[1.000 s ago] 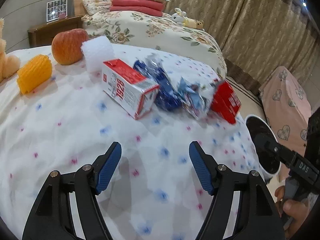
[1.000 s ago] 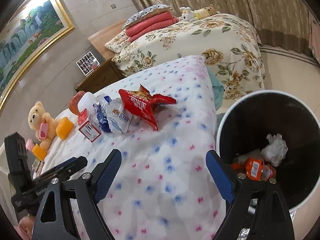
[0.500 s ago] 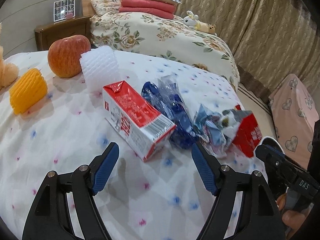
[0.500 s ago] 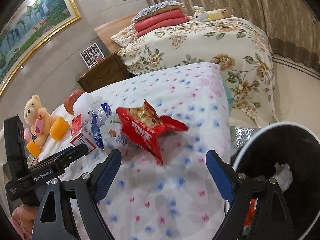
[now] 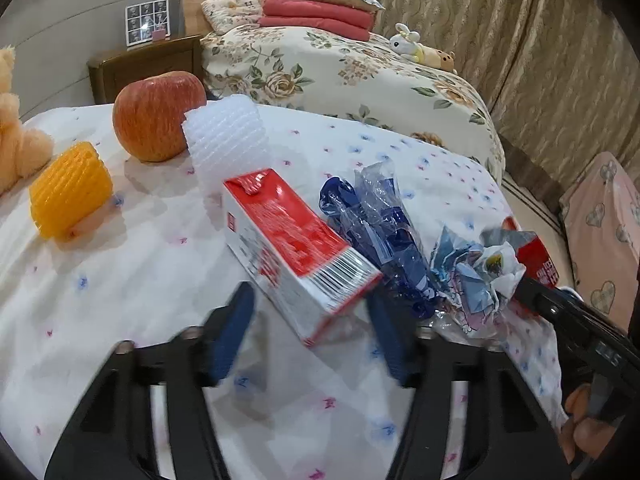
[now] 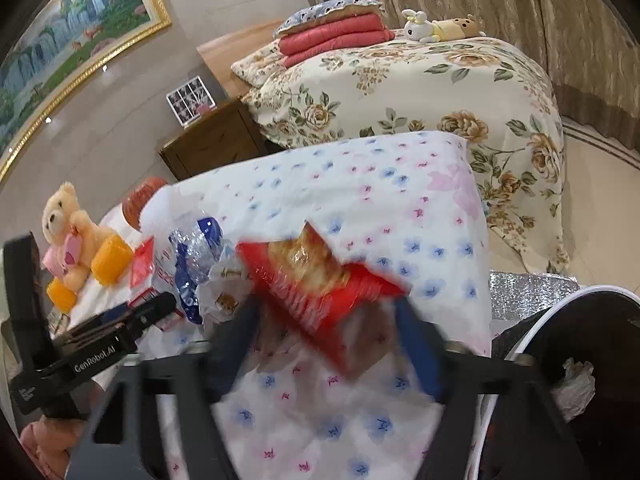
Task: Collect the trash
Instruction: 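Grasp the red-and-white milk box with the left tool while the right tool grasps the red snack bag, then carry the milk box and red snack bag over the bin and open both tools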
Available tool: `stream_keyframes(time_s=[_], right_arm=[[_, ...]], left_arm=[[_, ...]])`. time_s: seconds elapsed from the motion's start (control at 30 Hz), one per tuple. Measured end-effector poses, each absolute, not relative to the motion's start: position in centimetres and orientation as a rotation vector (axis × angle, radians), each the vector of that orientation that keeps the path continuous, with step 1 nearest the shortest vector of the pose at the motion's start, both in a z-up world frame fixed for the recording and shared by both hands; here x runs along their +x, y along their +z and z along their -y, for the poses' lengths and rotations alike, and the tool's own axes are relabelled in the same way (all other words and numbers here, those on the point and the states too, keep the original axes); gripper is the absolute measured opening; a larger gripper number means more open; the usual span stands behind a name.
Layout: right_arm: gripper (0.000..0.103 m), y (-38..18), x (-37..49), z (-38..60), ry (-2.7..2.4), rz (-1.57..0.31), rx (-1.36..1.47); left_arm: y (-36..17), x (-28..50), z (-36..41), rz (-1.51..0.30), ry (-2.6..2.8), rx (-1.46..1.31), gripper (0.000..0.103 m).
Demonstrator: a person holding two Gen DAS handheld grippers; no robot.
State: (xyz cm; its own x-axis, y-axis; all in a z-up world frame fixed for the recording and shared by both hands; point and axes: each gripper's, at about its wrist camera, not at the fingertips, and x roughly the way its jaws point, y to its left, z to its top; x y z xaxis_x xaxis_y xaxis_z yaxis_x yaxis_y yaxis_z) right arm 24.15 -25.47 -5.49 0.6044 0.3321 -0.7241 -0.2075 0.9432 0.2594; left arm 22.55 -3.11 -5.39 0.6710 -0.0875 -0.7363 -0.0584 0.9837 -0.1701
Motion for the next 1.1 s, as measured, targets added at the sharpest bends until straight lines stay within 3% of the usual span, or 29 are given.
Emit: stream_keyframes(time_s=[0.1, 0.57, 1.1], right_arm=[[0.012, -5.6, 23.7, 25.3, 0.311, -0.872, 0.156], [0.008, -4.9, 19.3, 25.2, 0.334, -0.845, 0.18], [0.008, -4.1, 14.1, 27.9, 0.287, -0.829, 0.226]], left_arm=[[-5.4, 22.1, 2.6, -0.832, -0.034, -0.189, 0.039], [-4.2, 16.3, 2.4, -0.78, -0.137, -0.149, 0.035], [-3.1, 11.3, 7.6, -0.765, -0.298, -0.078, 0.035]])
